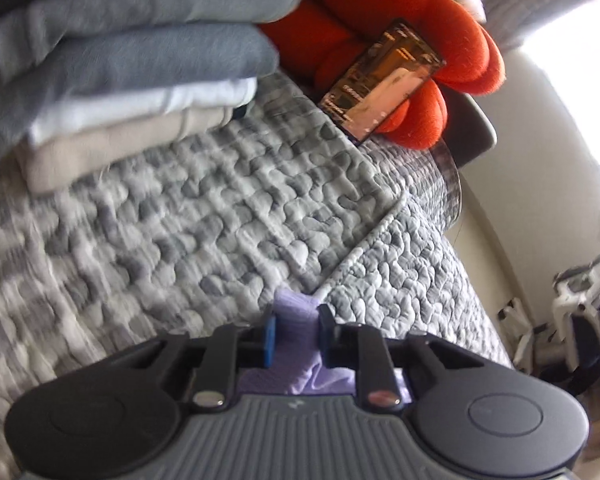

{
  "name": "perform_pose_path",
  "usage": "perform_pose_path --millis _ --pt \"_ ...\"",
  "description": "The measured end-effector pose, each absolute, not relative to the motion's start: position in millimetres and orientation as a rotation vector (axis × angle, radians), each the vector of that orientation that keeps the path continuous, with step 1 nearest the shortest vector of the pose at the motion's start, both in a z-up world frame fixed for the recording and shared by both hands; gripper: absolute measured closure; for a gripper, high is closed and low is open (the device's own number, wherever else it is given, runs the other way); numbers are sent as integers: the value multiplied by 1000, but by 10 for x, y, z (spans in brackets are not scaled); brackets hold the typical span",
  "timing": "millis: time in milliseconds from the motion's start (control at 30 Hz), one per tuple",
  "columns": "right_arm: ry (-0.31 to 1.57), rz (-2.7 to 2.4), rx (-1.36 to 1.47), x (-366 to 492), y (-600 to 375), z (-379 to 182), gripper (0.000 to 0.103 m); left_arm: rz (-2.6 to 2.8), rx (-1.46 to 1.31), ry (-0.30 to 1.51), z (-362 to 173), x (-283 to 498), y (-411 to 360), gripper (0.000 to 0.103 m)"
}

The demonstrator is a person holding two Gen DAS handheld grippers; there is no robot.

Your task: Fold clothes

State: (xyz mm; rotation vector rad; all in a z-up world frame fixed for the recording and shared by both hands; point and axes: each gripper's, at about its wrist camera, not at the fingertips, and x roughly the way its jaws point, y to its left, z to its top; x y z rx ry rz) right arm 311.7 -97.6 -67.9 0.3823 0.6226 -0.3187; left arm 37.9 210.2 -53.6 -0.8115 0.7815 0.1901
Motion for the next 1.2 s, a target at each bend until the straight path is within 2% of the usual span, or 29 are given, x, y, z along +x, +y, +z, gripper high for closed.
perform_pose_path --millis 467,667,833,1000,1200 --pt "232 -382 320 2521 -960 -15 98 213 -839 505 -168 18 2189 92" --pt "149 -451 343 2307 -1104 63 98 225 -835 502 -108 -84 2230 92" --pt "172 -525 393 2178 -1335 6 98 208 -789 524 -64 -245 2238 93" --pt "277 -642 416 2133 -1614 -139 98 248 -689 592 -55 -329 2233 93" --pt "400 -742 526 2016 -1990 -433 98 259 -729 634 -160 -348 2361 93"
